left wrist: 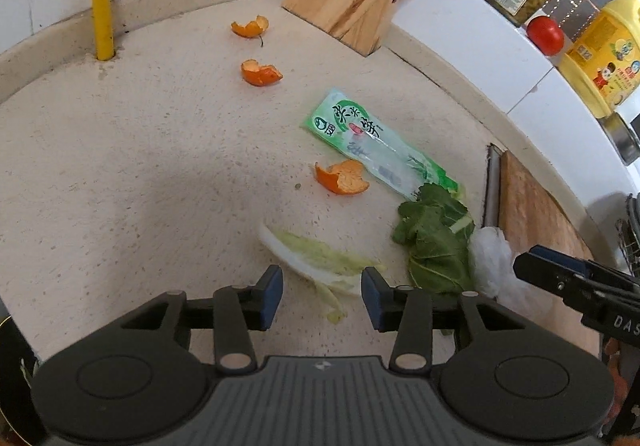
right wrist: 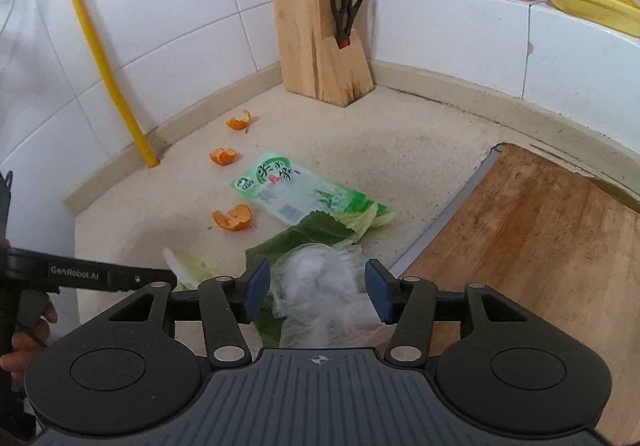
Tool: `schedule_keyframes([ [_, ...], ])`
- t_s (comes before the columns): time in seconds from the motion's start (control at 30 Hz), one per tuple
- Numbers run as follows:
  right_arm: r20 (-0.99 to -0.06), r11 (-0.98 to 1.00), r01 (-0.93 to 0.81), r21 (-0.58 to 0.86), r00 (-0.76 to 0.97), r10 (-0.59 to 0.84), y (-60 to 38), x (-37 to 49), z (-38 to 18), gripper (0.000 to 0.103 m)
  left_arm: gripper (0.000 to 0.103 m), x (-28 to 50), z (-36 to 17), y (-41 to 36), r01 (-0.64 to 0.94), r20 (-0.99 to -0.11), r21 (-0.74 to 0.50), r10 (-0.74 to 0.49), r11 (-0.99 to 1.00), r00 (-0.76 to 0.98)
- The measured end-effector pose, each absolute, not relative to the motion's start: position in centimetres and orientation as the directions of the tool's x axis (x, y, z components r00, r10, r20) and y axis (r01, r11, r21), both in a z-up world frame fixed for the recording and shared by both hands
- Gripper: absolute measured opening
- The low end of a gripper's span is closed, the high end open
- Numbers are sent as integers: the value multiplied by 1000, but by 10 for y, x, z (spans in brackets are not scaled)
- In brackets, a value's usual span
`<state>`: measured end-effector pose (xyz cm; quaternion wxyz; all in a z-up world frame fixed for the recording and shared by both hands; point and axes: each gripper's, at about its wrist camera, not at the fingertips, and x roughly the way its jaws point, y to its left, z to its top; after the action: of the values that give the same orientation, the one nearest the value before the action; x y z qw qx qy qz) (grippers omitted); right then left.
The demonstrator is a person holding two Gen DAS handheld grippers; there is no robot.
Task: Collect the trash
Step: 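Grasp white crumpled plastic with the right gripper while the left grasps a pale cabbage stalk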
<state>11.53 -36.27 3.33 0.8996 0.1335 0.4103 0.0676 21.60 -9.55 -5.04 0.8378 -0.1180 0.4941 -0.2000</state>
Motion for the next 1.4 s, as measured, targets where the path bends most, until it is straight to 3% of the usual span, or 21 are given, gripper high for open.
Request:
schedule_keyframes([
  [0.37,-742,955,-57,290,617,262,-358,129,19,62,38,231,-55,-112,231,-785,-379,-444,896,432],
  [0.47,-747,956,-57,288,611,262,-356,131,15,61,33,233,-55,-117,239,-783,-359,-431,902,450],
  [0.53,-753,953,-56,298,600,271,-356,132,13,50,12,231,-53,-120,256,-782,-334,-418,907,462],
  [0.57,-761,952,-47,303,590,271,-356,133,12,38,9,230,-51,-120,269,-781,-332,-423,904,460],
  [0.7,-766,946,-24,322,580,276,-361,130,15,18,6,223,-42,-117,307,-766,-333,-445,892,464],
  [0.87,-736,929,-26,370,602,310,-367,121,31,14,10,224,-40,-117,322,-768,-320,-443,891,463],
  [0.93,-738,933,-33,359,601,306,-367,121,33,16,22,227,-43,-116,303,-786,-304,-417,903,455],
  [1.03,-752,940,-29,341,591,291,-364,124,28,36,38,221,-42,-109,288,-786,-297,-405,910,468],
  [1.1,-756,950,-29,312,597,267,-362,123,26,56,41,220,-43,-107,281,-785,-301,-404,911,469],
  [1.4,-770,966,-57,253,593,237,-355,126,22,67,41,226,-54,-131,270,-798,-254,-359,929,484],
])
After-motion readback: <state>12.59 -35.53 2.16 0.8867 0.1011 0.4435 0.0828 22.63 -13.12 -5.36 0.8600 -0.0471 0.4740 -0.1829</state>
